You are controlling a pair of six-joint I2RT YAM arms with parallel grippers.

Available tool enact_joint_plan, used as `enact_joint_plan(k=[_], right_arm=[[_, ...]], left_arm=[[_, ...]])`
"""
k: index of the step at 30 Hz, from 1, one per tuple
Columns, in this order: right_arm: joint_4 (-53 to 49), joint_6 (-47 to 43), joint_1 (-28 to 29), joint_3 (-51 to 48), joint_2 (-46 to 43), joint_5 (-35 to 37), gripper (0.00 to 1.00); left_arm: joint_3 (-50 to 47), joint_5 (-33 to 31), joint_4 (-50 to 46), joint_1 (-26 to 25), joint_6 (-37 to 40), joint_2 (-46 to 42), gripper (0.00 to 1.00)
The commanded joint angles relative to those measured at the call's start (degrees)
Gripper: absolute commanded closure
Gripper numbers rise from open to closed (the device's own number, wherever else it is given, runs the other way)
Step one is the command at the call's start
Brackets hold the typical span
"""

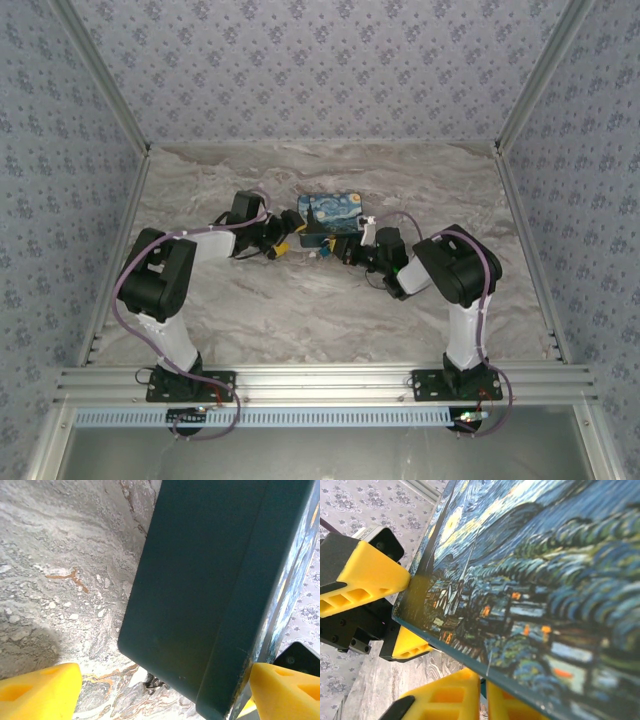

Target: Unlock the padlock with the key

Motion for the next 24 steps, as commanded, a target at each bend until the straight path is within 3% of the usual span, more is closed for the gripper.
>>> enact_joint_plan(k=[1, 8, 16, 20, 24], right_arm=[[3.71, 0.72, 0.29, 0.11, 0.81, 1.04, 0.94], [4.05, 0.19, 0.12, -1.01, 0.23, 1.42, 0.94], [3.76, -1.16, 0.62, -5.88, -3.36, 5.63, 0.55], [3.68, -0.87, 2.0, -5.38, -2.86, 6.72, 0.43], [3.71, 0.0, 2.65, -3.73, -1.39, 7.23, 0.38]], left_arm=[[0.6, -0.57, -0.96, -0.37, 0.2, -0.03, 0.13], [0.1, -0.66, -0.82, -0.37, 0.08, -0.47, 0.13], [0.39, -0.53, -0.89, -0.89, -0.18, -0.75, 0.13], [0.56, -0.48, -0.83, -1.24, -0.35, -0.82, 0.13], [0.45, -0.56, -1.0, -1.59, -0.33, -1.04, 0.13]])
